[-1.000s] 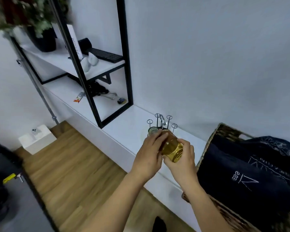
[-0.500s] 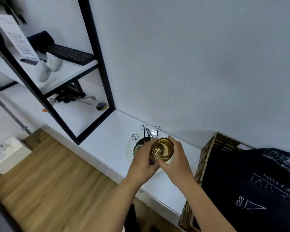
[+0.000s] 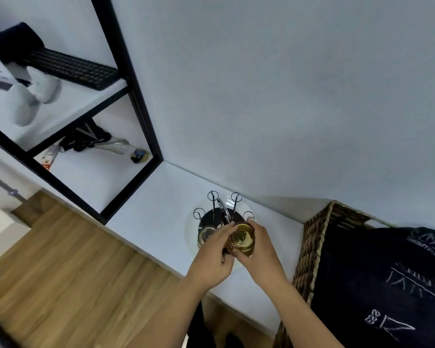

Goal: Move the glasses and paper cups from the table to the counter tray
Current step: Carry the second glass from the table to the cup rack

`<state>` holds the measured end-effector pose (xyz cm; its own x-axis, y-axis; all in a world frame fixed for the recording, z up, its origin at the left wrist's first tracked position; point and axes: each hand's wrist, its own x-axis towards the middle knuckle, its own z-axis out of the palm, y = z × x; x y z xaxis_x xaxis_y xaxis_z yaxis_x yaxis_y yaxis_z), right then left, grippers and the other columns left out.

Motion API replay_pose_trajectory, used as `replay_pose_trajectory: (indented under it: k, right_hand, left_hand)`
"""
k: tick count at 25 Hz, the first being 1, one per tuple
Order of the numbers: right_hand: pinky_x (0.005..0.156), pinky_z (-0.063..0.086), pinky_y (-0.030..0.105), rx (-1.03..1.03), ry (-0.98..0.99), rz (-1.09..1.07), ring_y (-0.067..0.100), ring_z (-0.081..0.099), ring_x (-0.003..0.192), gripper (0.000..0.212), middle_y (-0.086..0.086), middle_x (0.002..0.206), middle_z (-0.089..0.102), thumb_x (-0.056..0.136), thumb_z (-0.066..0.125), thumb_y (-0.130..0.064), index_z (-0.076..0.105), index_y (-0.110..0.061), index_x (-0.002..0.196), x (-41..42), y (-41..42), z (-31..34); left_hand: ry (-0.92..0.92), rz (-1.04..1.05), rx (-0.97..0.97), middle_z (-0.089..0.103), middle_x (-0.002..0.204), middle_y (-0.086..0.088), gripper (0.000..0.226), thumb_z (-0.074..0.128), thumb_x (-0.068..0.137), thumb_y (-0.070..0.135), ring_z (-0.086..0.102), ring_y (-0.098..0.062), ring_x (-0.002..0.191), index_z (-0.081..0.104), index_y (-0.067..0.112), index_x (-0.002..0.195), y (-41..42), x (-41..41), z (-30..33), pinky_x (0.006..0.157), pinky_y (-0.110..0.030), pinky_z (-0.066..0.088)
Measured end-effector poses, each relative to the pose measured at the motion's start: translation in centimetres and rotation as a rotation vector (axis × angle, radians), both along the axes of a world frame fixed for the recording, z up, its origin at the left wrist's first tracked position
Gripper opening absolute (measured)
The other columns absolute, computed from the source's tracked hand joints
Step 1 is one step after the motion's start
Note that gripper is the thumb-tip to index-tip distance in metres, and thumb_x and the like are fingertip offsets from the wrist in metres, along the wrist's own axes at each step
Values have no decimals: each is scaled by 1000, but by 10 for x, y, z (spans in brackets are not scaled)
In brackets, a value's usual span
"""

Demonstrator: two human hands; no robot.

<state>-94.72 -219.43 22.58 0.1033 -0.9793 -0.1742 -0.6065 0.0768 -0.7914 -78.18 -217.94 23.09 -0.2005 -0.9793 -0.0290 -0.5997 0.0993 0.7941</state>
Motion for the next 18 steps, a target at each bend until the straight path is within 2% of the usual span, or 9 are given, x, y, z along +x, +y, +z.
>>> replay_pose_trajectory:
  k: [3,5,10,15,18]
  right_hand:
    - [107,43,27,60,-13,-22,5,46,130,91,-10,144,45,82,83,-28,27,-29,154,3,-5,-14]
    - [101,38,18,78,14,-18,0,45,126,93,-10,145,44,83,83,-27,25,-27,155,5,-9,-21]
    - [100,41,21,114,65,-11,7,50,127,87,-6,147,46,83,81,-29,29,-25,154,10,-13,-37]
    - [100,39,20,168,104,4,9,50,129,88,-5,150,46,84,80,-28,27,-26,155,15,-15,-47]
    - [104,43,26,196,120,12,13,50,132,90,-4,152,44,86,79,-29,23,-28,156,20,-14,-51]
  left_hand:
    - [-34,3,61,47,152,4,69,62,93,38,41,-7,139,38,20,155,-12,-2,-5,115,-21,32]
    - [-65,6,84,48,150,2,73,69,92,36,43,-10,137,38,18,155,-19,-4,-8,109,-13,27]
    - [-169,1,131,53,146,-1,69,71,93,32,49,-17,132,41,16,153,-28,-4,-14,109,-25,38]
    - [-250,3,181,55,143,-5,60,68,95,26,55,-22,128,45,16,149,-31,-8,-18,104,-29,42]
    - [-286,0,196,55,145,-5,60,68,95,26,55,-22,128,45,16,149,-31,-7,-20,105,-30,44]
